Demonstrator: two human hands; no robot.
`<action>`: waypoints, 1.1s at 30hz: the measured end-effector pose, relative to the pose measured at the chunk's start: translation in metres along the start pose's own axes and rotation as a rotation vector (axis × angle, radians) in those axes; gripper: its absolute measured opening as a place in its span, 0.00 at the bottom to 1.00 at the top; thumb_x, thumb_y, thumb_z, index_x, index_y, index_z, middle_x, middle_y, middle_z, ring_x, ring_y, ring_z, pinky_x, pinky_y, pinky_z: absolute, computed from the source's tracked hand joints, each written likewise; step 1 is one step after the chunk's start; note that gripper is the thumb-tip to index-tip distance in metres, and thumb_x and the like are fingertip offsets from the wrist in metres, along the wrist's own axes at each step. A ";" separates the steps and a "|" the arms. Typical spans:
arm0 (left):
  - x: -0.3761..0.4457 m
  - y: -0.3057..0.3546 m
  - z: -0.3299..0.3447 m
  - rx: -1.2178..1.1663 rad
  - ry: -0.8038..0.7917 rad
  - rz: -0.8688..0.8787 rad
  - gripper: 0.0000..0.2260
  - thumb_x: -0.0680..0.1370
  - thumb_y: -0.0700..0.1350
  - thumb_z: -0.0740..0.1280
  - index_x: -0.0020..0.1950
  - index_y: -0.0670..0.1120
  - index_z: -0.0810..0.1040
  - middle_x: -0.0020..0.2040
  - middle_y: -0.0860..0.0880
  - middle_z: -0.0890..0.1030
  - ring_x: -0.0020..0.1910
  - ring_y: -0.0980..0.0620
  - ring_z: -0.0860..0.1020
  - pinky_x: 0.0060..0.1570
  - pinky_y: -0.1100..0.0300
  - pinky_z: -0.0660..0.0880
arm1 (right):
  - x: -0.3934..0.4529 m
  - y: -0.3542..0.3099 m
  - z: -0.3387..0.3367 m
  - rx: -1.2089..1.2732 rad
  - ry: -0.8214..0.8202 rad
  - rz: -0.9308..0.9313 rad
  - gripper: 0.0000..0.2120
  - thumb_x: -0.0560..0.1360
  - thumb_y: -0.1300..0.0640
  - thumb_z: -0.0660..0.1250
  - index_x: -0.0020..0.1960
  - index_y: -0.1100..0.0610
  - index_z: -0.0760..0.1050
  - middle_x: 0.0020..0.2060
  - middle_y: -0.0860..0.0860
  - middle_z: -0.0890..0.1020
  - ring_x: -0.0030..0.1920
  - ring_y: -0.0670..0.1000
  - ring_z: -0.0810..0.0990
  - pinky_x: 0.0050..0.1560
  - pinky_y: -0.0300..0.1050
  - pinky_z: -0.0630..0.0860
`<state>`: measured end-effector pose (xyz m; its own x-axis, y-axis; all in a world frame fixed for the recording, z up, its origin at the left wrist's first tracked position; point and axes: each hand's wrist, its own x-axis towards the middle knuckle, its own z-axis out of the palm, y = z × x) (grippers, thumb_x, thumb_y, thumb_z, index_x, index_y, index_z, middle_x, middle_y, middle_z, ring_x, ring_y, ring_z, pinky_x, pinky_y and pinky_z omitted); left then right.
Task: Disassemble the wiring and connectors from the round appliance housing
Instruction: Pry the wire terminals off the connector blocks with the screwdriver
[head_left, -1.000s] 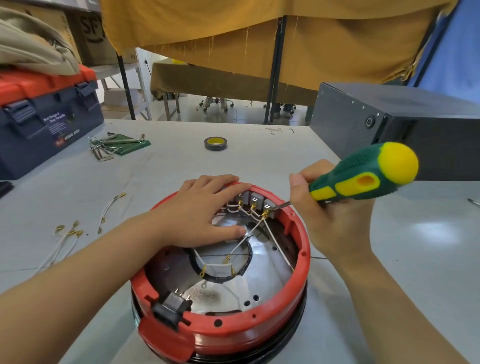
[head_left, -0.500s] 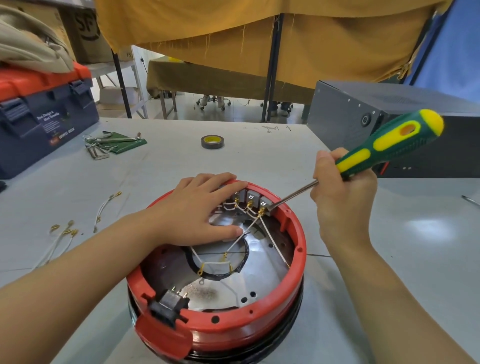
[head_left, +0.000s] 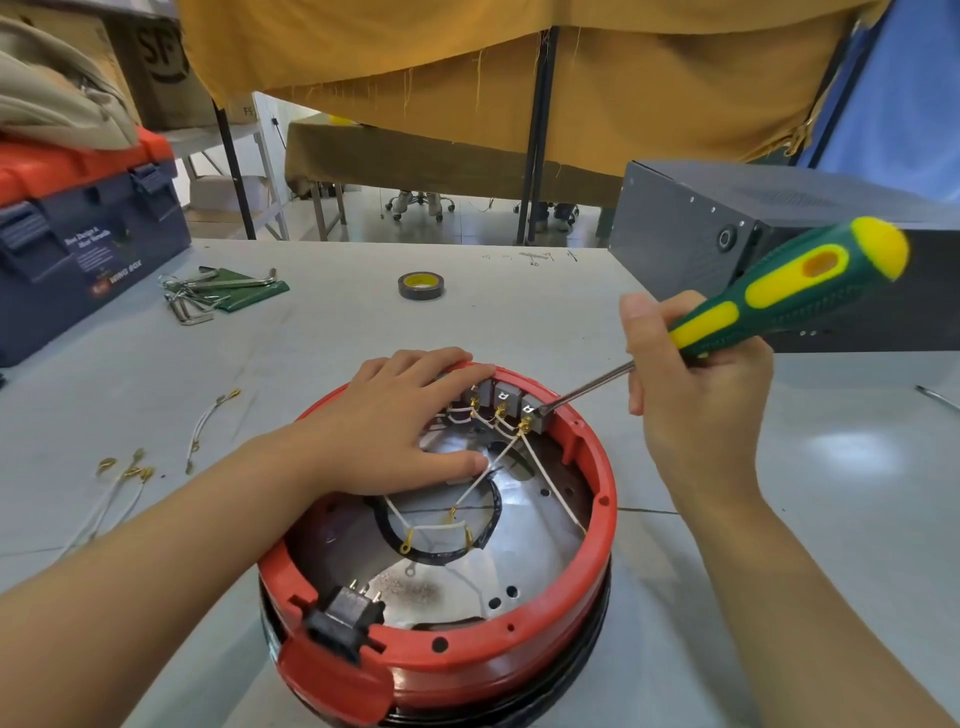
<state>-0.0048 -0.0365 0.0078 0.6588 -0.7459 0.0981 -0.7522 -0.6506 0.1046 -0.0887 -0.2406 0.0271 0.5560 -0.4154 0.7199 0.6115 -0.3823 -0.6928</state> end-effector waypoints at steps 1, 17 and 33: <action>0.000 0.000 0.000 -0.001 0.002 0.002 0.35 0.70 0.71 0.53 0.75 0.63 0.49 0.75 0.58 0.53 0.72 0.54 0.54 0.70 0.54 0.52 | 0.000 -0.001 0.000 -0.022 -0.017 -0.011 0.17 0.76 0.53 0.67 0.29 0.49 0.70 0.19 0.45 0.72 0.21 0.45 0.71 0.29 0.33 0.68; 0.002 -0.003 0.004 0.023 0.008 0.010 0.37 0.69 0.73 0.51 0.75 0.63 0.47 0.76 0.58 0.53 0.73 0.54 0.54 0.70 0.54 0.53 | -0.029 -0.010 -0.011 -0.274 -0.244 -0.151 0.10 0.74 0.50 0.63 0.37 0.54 0.71 0.25 0.45 0.73 0.28 0.43 0.72 0.33 0.27 0.67; 0.002 -0.004 0.004 0.036 0.010 0.020 0.39 0.66 0.75 0.46 0.75 0.63 0.47 0.76 0.58 0.52 0.73 0.54 0.53 0.70 0.53 0.53 | -0.011 -0.001 -0.006 -0.101 -0.053 0.141 0.14 0.73 0.56 0.62 0.30 0.54 0.68 0.19 0.48 0.69 0.21 0.45 0.69 0.27 0.34 0.67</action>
<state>-0.0009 -0.0359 0.0039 0.6434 -0.7576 0.1100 -0.7652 -0.6402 0.0670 -0.0986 -0.2403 0.0191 0.6628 -0.4278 0.6146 0.4668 -0.4057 -0.7858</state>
